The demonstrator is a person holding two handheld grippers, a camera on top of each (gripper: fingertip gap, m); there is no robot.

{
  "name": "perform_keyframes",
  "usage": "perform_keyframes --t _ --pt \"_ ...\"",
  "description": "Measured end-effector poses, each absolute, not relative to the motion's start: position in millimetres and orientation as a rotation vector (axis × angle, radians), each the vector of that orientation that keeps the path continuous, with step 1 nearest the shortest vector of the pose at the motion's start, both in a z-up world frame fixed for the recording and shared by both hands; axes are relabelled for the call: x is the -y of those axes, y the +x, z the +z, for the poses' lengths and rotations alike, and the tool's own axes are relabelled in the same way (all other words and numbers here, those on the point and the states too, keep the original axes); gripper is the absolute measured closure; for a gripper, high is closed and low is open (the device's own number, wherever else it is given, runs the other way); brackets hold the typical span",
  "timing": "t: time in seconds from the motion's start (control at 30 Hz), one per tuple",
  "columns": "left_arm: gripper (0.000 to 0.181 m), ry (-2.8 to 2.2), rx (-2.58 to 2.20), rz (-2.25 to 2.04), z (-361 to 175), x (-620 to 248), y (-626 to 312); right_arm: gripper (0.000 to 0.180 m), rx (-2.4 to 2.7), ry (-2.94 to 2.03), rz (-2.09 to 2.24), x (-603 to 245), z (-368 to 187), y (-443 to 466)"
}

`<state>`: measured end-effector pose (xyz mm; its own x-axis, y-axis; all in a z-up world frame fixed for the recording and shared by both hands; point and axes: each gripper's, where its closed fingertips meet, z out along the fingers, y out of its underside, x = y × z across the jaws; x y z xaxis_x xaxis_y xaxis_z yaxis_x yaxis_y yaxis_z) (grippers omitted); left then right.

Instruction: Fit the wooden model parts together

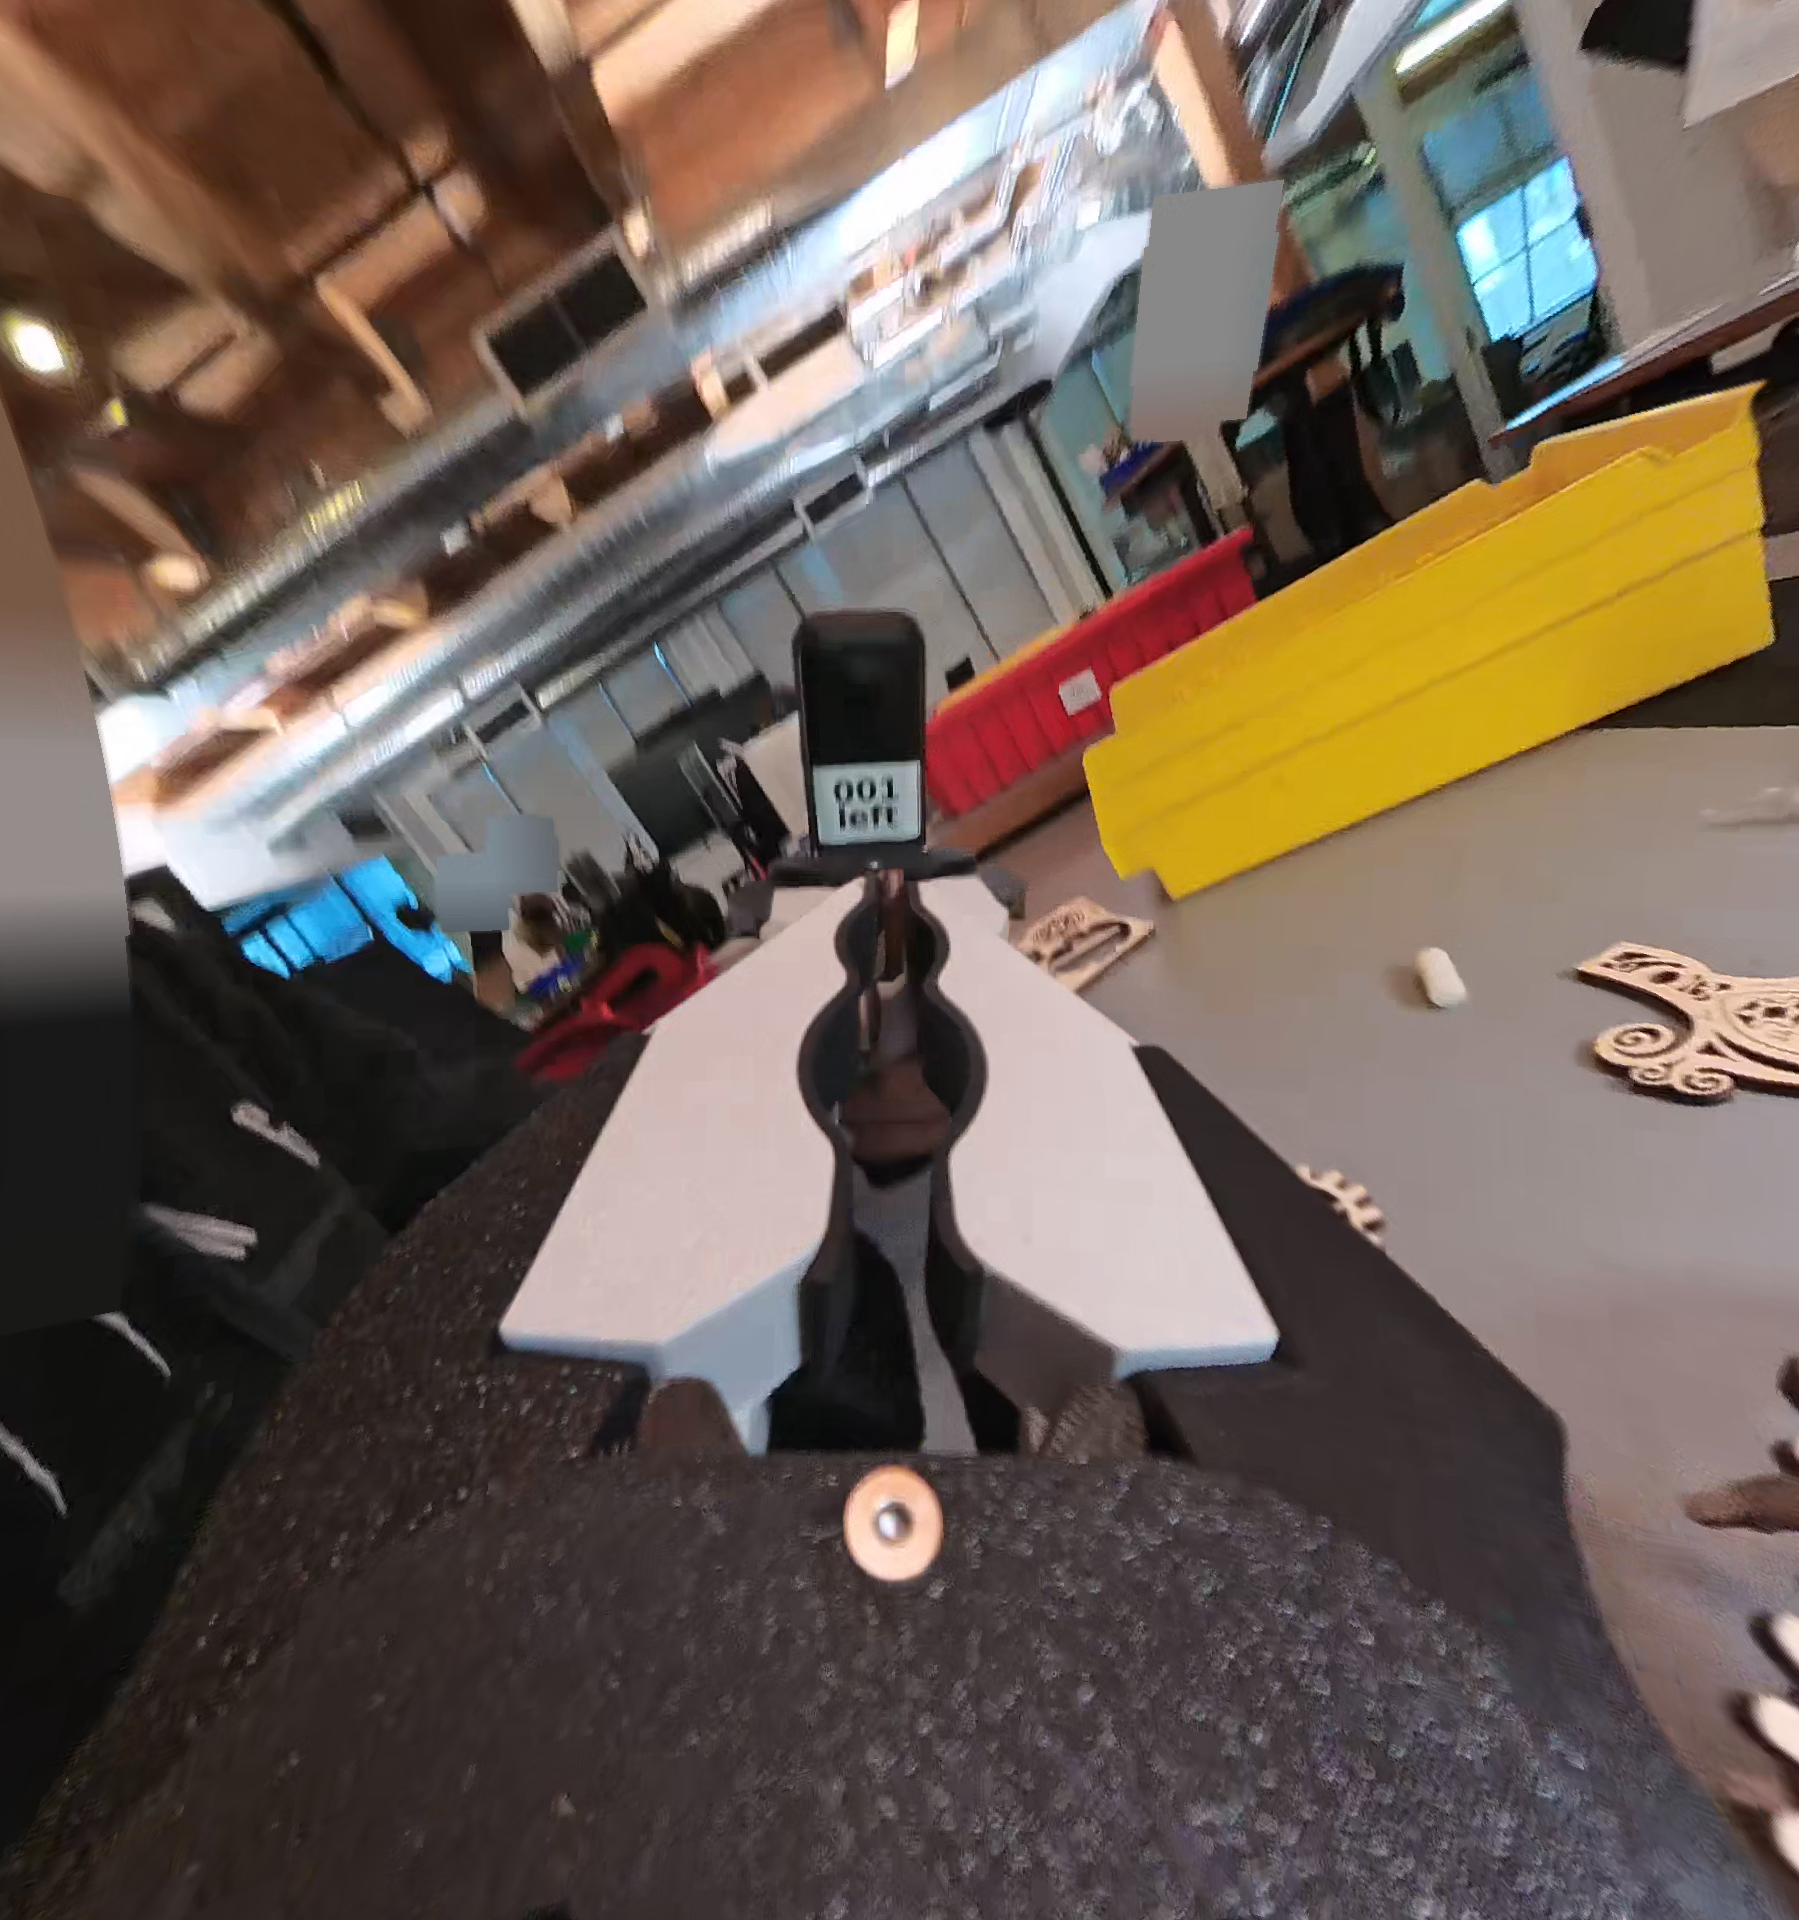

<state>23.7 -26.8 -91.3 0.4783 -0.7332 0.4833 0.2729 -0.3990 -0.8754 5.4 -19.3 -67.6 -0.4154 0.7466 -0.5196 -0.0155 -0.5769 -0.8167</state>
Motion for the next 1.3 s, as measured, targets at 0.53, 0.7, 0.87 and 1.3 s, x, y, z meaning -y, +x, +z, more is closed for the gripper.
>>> perform_keyframes --t 0.53,0.7,0.87,1.3 --pt "0.179 -1.816 -0.444 -1.16 -112 34 17 0.173 1.41 -1.3 1.634 27 -100 2" --pt "0.179 -1.867 -0.47 -1.129 -122 35 20 0.18 1.461 -1.331 1.614 27 -105 4" --pt "0.176 -1.773 -0.389 -1.175 -111 29 18 0.18 1.302 -1.342 1.744 23 -92 3" --pt "0.179 -1.757 -0.39 -1.192 -106 32 12 0.163 1.376 -1.368 1.778 28 -98 5"
